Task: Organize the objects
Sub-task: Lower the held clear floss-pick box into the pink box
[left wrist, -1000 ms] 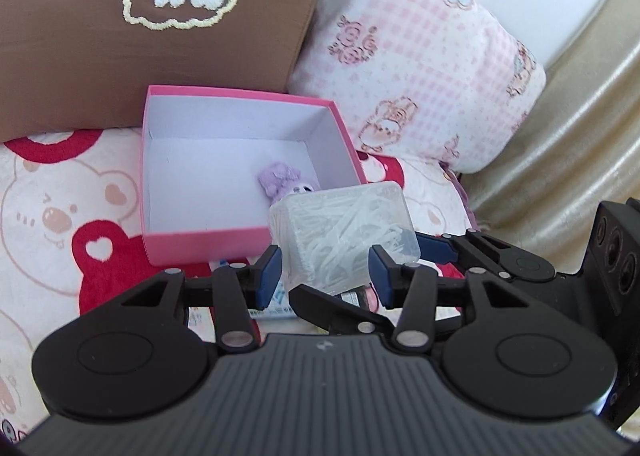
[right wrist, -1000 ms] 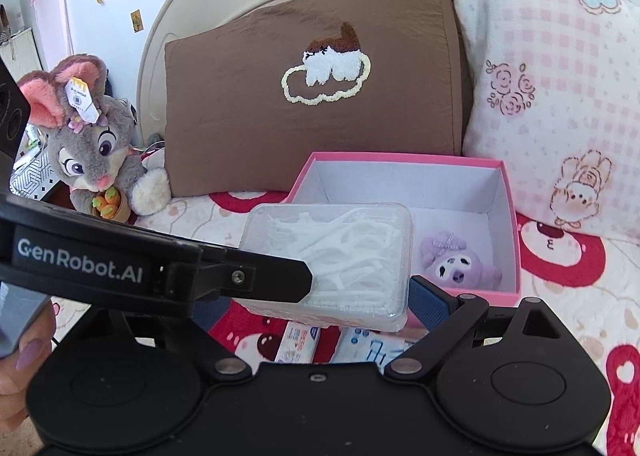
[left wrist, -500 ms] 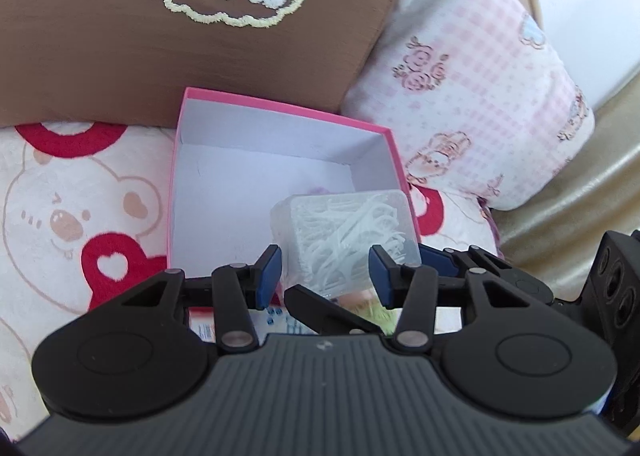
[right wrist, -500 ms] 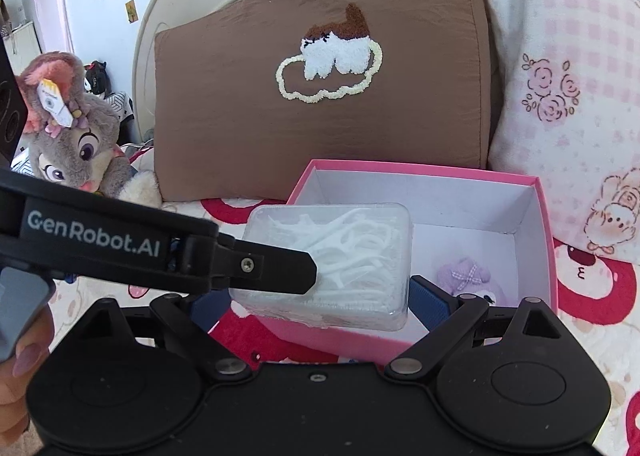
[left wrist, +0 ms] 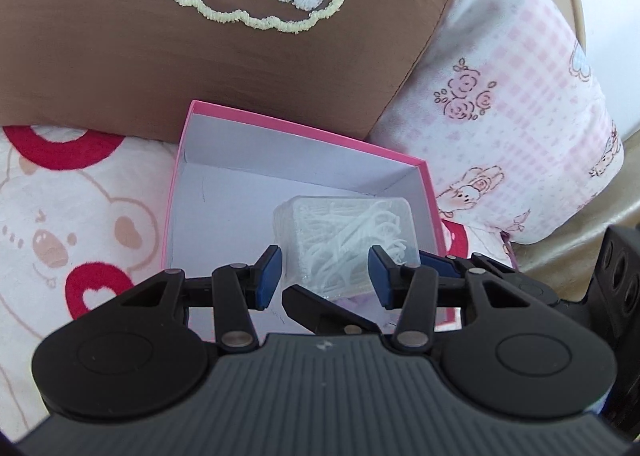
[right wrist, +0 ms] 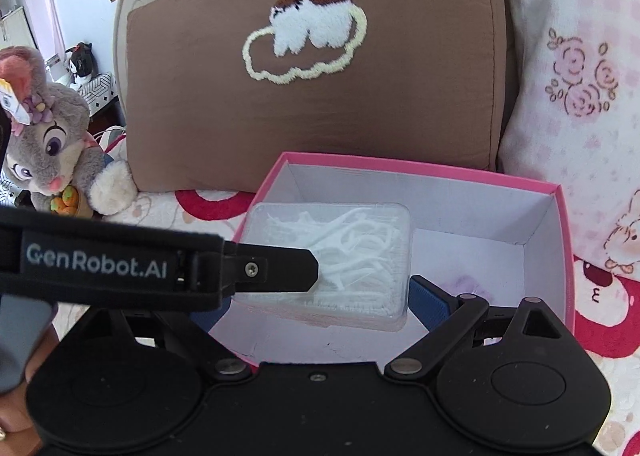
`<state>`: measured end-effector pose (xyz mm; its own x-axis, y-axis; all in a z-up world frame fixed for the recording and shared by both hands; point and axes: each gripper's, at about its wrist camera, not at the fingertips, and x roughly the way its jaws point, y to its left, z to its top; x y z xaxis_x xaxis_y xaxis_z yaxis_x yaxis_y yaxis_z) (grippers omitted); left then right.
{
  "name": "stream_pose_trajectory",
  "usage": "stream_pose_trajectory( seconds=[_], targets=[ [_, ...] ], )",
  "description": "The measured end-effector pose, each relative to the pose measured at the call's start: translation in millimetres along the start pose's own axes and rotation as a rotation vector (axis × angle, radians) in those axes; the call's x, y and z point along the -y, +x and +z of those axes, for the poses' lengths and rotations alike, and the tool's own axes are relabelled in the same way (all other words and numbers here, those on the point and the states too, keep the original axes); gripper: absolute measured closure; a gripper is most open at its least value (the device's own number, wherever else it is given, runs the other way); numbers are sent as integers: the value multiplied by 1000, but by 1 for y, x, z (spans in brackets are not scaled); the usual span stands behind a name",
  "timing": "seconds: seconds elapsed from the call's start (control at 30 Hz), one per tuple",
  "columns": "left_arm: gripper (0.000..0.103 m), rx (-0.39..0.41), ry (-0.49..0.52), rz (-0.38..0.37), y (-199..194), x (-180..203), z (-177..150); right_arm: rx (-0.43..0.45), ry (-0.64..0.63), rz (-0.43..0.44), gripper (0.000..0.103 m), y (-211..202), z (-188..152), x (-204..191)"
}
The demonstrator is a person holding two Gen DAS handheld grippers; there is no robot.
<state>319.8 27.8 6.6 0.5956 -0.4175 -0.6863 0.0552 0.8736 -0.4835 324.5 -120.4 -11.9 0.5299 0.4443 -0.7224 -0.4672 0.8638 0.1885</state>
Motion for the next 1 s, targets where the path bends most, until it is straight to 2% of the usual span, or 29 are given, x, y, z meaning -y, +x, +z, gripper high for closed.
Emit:
stream_pose_trajectory(
  seconds=[0.27, 0.4, 0.73, 1.0],
  targets=[
    [59, -30, -13, -15, 34, -18, -5, -54, 1, 18, 6, 33, -11, 17],
    [59, -45, -9, -9, 49, -25, -9, -80, -53, 13, 6, 47, -14, 18],
    [60, -71, 5, 2, 92, -41, -14, -195, -40, -9, 6, 93, -14, 34],
    [61, -91, 21, -10, 104, -38, -11, -272, 4, 3, 6, 106, -13, 46]
  ],
)
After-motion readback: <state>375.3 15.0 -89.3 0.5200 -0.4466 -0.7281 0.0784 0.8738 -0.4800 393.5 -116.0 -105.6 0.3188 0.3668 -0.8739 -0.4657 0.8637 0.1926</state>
